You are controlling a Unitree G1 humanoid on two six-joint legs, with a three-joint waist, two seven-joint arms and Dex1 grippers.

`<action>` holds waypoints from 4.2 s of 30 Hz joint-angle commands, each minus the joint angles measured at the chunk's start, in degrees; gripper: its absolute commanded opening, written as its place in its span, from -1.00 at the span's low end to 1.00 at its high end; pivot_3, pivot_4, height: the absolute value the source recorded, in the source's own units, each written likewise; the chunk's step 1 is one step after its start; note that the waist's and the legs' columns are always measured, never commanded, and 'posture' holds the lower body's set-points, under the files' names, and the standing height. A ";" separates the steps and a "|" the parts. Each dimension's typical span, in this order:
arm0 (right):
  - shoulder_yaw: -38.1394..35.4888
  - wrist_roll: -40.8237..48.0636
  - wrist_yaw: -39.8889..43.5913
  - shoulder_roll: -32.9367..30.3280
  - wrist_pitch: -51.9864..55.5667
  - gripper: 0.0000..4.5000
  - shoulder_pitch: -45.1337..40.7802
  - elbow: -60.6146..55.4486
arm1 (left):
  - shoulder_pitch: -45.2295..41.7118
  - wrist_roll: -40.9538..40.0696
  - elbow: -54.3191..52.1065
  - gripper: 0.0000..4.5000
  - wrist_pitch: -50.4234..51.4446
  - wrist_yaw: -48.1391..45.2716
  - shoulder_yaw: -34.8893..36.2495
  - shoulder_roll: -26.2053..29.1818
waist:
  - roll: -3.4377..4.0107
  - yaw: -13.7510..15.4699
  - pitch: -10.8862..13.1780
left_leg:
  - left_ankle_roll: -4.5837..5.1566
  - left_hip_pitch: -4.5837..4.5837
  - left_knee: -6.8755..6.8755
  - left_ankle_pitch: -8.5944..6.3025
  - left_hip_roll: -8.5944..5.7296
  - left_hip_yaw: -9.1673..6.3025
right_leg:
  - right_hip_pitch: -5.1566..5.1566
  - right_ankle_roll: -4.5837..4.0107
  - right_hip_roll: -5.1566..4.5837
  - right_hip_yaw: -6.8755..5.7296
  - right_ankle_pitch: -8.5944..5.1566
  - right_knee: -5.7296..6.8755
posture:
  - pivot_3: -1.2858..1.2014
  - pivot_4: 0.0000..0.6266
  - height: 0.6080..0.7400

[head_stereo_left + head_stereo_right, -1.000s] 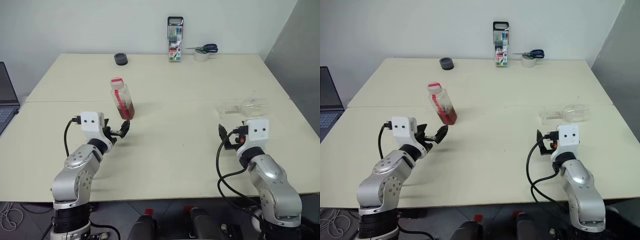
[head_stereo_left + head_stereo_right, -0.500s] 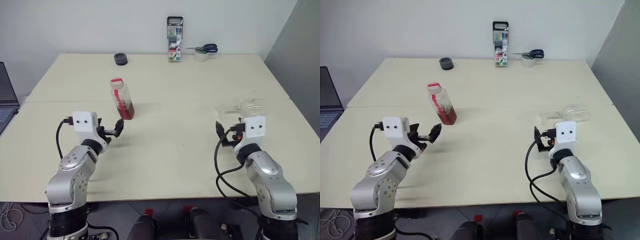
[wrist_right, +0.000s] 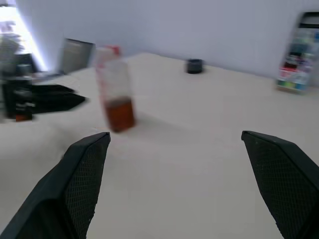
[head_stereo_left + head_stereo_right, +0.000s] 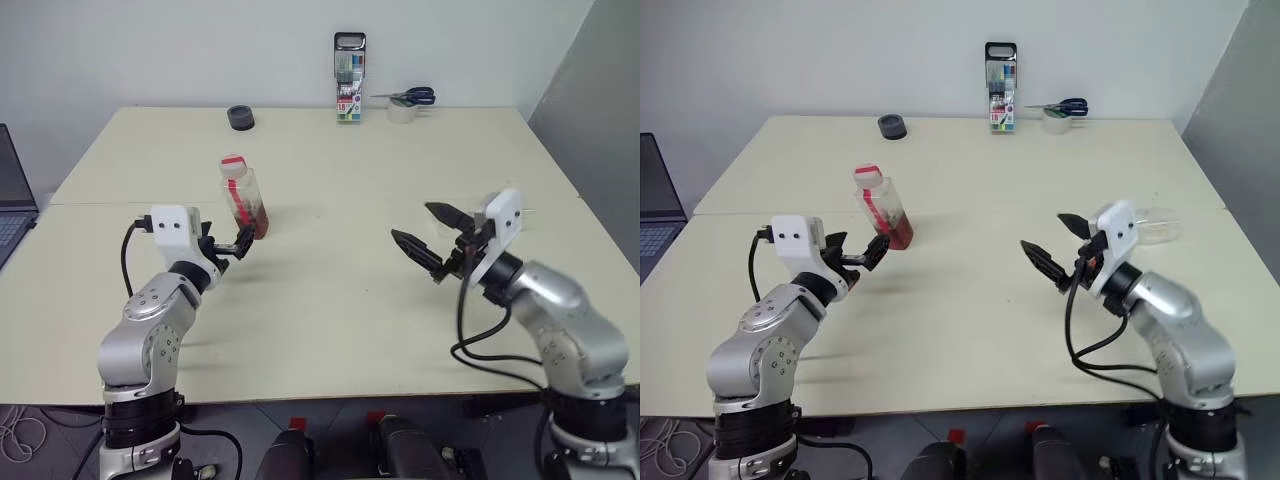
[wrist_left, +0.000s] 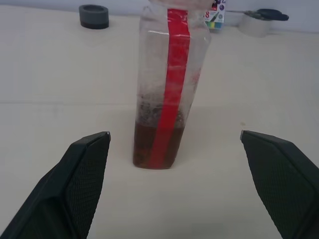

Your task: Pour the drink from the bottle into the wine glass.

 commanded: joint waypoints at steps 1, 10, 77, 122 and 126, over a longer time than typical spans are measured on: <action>2.22 5.30 4.97 -1.66 1.95 1.00 -2.98 -1.32 | -2.15 0.98 1.10 0.99 -3.15 -1.47 -0.19 1.42 | -0.01 0.08 -0.01 | 0.01 0.00 0.00 0.00 0.00 0.00 | 0.00 0.00 -0.01 -0.01 0.00 0.00 | 0.03 -0.52 1.00; 4.45 4.64 1.79 -0.88 0.43 1.00 -4.69 -0.47 | -5.92 2.65 7.56 0.99 -7.69 -3.69 -1.28 2.09 | -0.02 0.20 -0.01 | -0.03 -0.04 0.04 0.02 0.01 -0.03 | -0.02 0.00 -0.13 -0.02 0.00 0.01 | 0.03 -0.52 1.00; 5.13 9.42 -10.54 1.40 2.43 1.00 -3.04 -6.02 | -27.27 10.95 47.71 -0.18 -34.99 -9.80 -4.47 2.18 | -0.02 0.13 -0.01 | -0.03 -0.08 0.04 0.02 0.00 -0.10 | -0.09 0.00 -0.17 0.00 0.00 0.04 | 0.03 -0.52 1.00; 9.82 -1.17 -14.68 9.70 0.96 1.00 -16.47 5.40 | -26.74 3.08 15.04 -0.18 -13.46 -38.20 -21.41 -1.26 | -0.01 -0.09 -0.01 | -0.02 -0.12 0.04 0.03 -0.01 -0.07 | -0.15 0.00 -0.14 0.05 0.00 0.08 | 0.03 -0.52 1.00; 8.77 0.15 -13.61 10.55 1.71 0.92 -16.62 5.73 | -26.32 2.96 14.48 -0.18 -13.03 -37.91 -21.48 -1.17 | -0.01 -0.08 -0.01 | -0.02 -0.13 0.04 0.03 -0.02 -0.08 | -0.15 0.00 -0.14 0.05 0.00 0.07 | 0.03 -0.52 1.00</action>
